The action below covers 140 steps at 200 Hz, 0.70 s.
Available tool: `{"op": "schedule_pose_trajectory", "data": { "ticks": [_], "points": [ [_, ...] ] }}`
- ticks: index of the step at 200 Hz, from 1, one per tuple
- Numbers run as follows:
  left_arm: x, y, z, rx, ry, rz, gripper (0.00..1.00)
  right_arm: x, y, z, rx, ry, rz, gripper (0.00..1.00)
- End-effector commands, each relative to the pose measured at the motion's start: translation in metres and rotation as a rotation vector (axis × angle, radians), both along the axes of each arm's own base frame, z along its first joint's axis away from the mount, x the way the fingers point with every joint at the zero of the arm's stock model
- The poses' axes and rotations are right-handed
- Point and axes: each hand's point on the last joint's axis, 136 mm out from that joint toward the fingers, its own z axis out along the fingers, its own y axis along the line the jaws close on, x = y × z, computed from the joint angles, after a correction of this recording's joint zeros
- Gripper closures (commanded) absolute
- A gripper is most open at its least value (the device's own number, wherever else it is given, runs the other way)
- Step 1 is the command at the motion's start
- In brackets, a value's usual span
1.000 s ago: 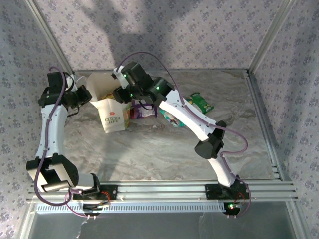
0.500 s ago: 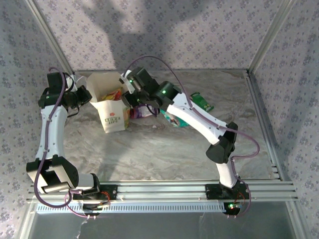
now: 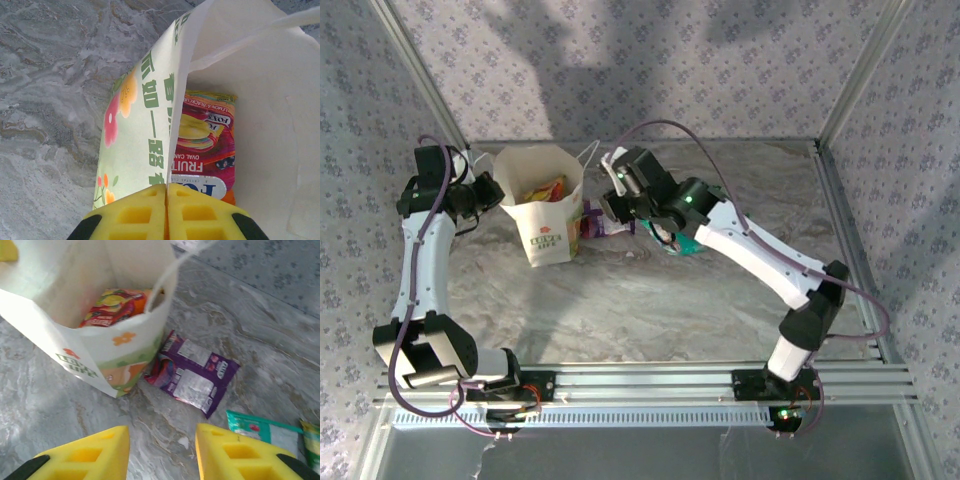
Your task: Place the snacks into the paper bag
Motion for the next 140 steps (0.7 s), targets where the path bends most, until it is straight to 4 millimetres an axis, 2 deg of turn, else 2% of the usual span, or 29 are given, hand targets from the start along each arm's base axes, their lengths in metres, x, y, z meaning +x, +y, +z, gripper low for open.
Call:
{"op": "schedule_pose_trajectory", "data": {
  "ticks": [1,26,57,102,140],
  "points": [
    [-0.015,-0.002,-0.004,0.001,0.037,-0.006,0.9,0.005,-0.03,0.014,0.053,-0.029,-0.104,0.59],
    [-0.016,-0.001,-0.005,0.003,0.039,-0.006,0.9,0.007,-0.061,0.004,0.056,-0.009,-0.188,0.58],
    [-0.017,-0.001,-0.006,0.006,0.045,-0.007,0.9,0.006,-0.087,-0.009,0.057,0.019,-0.254,0.58],
    [-0.016,-0.001,-0.006,0.003,0.044,-0.007,0.9,0.004,-0.11,-0.028,0.033,0.06,-0.318,0.57],
    [-0.016,-0.001,-0.007,0.006,0.046,-0.009,0.9,0.006,-0.124,-0.048,-0.01,0.091,-0.367,0.52]
  ]
}}
